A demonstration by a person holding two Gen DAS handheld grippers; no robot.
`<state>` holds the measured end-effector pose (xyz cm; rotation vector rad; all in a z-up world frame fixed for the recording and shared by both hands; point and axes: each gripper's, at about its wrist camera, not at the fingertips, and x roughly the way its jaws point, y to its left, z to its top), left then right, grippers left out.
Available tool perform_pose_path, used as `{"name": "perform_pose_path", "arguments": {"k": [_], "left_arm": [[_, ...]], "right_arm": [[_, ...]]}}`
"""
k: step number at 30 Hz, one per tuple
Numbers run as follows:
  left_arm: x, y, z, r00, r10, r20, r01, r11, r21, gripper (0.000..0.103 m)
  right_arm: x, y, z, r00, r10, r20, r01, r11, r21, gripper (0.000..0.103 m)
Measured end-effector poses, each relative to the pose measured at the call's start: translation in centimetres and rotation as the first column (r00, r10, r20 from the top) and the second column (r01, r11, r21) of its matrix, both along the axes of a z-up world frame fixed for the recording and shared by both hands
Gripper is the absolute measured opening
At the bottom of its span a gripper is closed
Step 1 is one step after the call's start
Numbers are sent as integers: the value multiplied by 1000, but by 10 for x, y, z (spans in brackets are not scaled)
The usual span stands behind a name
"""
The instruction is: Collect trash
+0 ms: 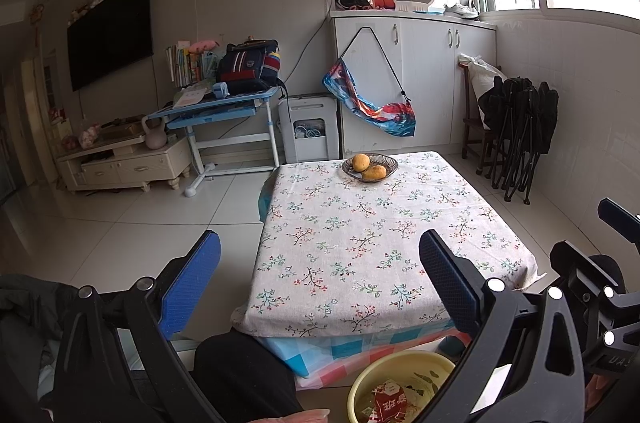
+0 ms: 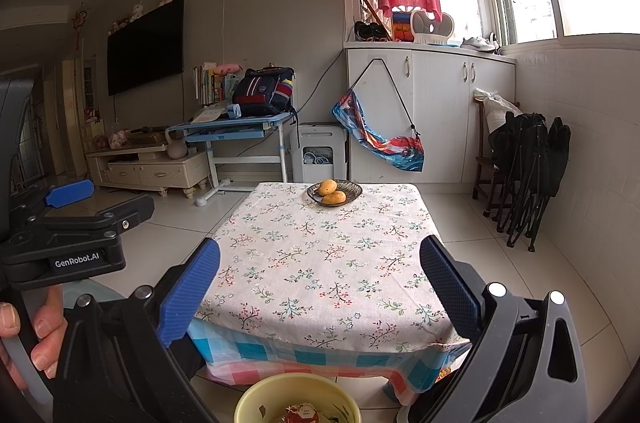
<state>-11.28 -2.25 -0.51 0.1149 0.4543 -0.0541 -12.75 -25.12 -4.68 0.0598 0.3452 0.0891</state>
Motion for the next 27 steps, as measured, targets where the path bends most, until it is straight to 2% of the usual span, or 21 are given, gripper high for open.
{"name": "perform_pose_path", "arguments": {"k": [27], "left_arm": [[0, -1, 1, 1000, 0, -2, 0, 1000, 0, 96]], "right_arm": [[-2, 6, -7, 1000, 7, -6, -7, 1000, -4, 96]]}}
